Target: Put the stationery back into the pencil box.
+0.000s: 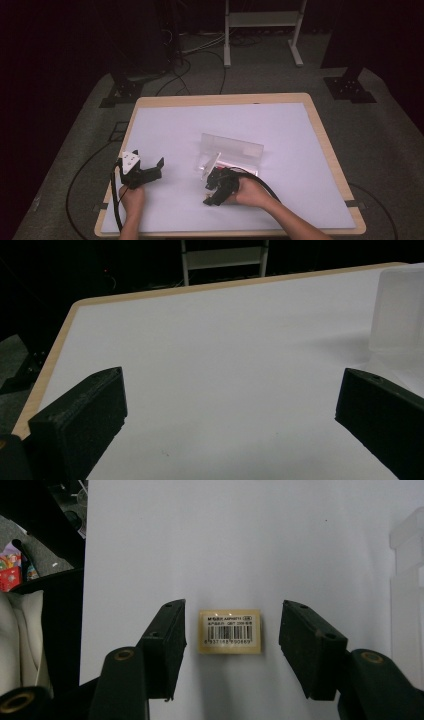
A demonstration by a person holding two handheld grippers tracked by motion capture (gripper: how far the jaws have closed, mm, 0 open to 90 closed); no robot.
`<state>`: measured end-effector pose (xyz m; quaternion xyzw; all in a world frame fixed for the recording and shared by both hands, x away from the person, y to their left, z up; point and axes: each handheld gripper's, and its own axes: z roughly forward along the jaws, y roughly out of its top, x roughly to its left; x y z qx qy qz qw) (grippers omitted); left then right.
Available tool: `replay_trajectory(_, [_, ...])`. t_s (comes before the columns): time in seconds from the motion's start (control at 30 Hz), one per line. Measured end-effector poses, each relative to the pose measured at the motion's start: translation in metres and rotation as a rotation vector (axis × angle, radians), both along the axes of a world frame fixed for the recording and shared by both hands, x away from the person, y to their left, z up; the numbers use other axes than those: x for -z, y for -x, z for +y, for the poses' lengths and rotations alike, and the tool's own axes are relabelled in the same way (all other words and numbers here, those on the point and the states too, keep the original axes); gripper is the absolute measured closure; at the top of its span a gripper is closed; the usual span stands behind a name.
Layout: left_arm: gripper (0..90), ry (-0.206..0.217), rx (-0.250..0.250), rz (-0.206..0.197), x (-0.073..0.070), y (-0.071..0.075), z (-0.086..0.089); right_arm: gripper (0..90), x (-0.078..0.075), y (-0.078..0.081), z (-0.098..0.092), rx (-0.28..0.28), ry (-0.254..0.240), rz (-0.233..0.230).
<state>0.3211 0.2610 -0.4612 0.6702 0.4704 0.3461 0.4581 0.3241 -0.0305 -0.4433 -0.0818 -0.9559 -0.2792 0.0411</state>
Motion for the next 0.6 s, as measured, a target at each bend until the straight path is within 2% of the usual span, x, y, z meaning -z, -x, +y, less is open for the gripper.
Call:
replay_trajectory(0.47, [0.0,-0.001,0.0,0.001,-0.0001,0.0001,0.0001,45.6,0.0048,0.0003,0.0035,-0.005,0.025,0.007])
replay_trajectory(0.6, [0.0,-0.001,0.0,0.0,-0.0001,0.0001,0.0,49.5,0.0066,0.0004,0.0044,-0.009,0.03,0.012])
